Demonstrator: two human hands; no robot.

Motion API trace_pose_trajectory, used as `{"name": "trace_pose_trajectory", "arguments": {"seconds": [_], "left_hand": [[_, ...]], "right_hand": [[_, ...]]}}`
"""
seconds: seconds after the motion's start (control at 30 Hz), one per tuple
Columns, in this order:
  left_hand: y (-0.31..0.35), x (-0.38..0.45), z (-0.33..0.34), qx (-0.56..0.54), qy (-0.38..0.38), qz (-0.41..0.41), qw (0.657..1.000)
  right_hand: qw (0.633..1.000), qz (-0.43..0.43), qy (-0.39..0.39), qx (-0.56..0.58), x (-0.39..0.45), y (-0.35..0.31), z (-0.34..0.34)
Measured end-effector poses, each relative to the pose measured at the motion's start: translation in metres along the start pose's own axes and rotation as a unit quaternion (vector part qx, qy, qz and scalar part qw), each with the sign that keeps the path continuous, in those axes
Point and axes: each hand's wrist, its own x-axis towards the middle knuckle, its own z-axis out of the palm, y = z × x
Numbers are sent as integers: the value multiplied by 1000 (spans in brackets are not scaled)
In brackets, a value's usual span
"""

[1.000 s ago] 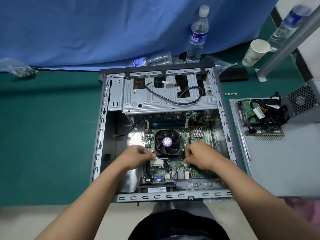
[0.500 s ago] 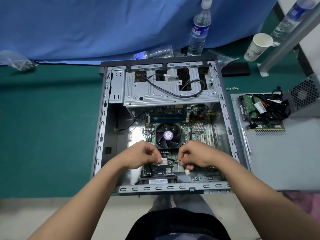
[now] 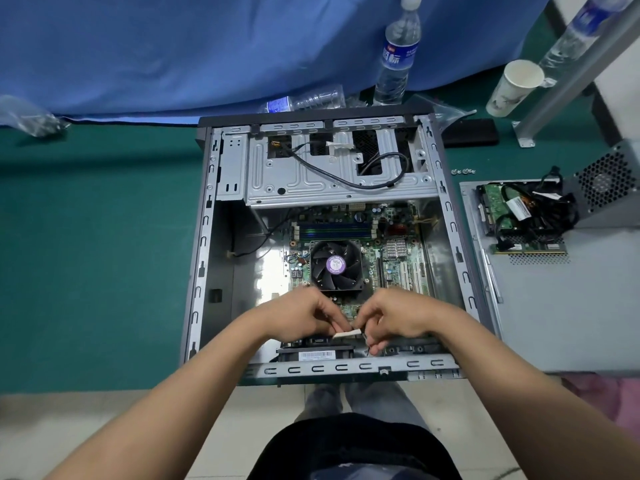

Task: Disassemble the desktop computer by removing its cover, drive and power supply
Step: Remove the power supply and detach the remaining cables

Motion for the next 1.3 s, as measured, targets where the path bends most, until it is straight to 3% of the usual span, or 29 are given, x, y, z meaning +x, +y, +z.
{"name": "trace_pose_trajectory", "arguments": {"seconds": [0.2, 0.37, 0.5, 0.63, 0.8, 0.93, 1.0, 1.13, 1.3], "left_hand": [[-12, -11, -11, -164, -20, -44, 985], [-16, -9, -12, -263, 113, -155, 946], [-26, -3, -15, -185, 196, -264, 926], [-30, 1, -16, -185, 162, -329, 912], [-34, 8, -17, -238, 161, -340, 895], [-36, 10, -16, -260, 166, -337, 890], [-39, 9, -15, -273, 169, -328, 888], [-41, 11, -15, -288, 170, -322, 886], [-39, 11, -17, -286, 215, -318, 878]], "right_hand": [[995, -24, -13, -98, -2, -6, -3], [993, -8, -27, -113, 0, -5, 3], [989, 27, -3, -144, 3, -5, 4], [985, 54, 31, -159, 8, -6, 10], [945, 14, 64, -319, 13, -10, 15], [918, 8, 109, -381, 17, -11, 16], [925, 22, 133, -354, 19, -8, 13], [961, 46, 197, -191, 14, 2, 0], [958, -21, 281, -52, 15, 1, -5]]}}
